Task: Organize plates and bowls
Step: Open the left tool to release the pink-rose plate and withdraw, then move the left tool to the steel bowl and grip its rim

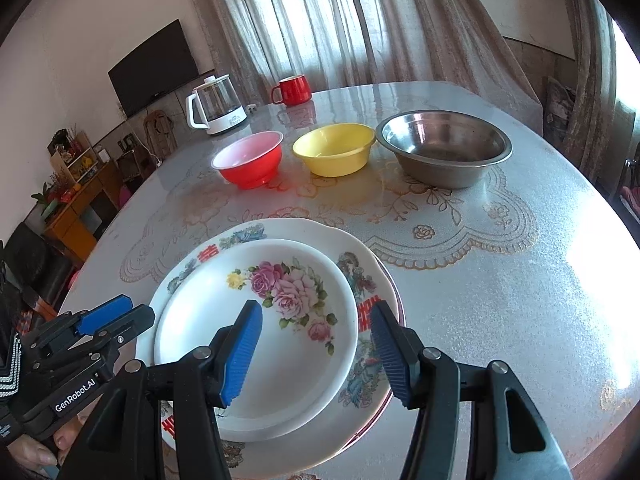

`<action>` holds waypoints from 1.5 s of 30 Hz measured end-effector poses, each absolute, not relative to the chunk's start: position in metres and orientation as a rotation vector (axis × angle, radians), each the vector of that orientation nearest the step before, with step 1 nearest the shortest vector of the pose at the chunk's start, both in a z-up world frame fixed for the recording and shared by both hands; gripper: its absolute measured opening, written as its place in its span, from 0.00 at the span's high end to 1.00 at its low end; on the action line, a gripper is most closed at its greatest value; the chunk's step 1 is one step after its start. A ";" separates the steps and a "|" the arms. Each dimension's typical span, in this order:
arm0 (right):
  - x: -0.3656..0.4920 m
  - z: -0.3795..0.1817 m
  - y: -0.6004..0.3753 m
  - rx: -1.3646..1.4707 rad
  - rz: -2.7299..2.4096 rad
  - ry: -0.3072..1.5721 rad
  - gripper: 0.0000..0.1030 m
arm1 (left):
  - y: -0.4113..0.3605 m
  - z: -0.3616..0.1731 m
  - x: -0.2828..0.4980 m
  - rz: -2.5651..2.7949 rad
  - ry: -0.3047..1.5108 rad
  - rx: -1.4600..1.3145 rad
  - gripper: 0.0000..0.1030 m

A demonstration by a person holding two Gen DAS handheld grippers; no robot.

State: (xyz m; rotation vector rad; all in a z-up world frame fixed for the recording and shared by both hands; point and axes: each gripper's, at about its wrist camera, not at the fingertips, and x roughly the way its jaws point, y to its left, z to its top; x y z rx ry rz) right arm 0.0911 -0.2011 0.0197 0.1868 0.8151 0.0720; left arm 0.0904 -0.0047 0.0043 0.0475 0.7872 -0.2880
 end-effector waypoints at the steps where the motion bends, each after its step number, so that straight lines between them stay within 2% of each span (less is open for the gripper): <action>1: 0.091 0.020 -0.201 0.191 0.072 0.815 0.44 | -0.005 0.005 0.090 -0.286 0.786 0.049 0.64; 19: 0.093 0.023 -0.223 0.276 0.060 0.801 0.44 | -0.013 0.008 0.093 -0.282 0.781 0.093 0.63; 45: 0.125 0.018 -0.321 0.438 -0.095 0.793 0.44 | -0.060 0.020 0.122 -0.324 0.788 0.212 0.63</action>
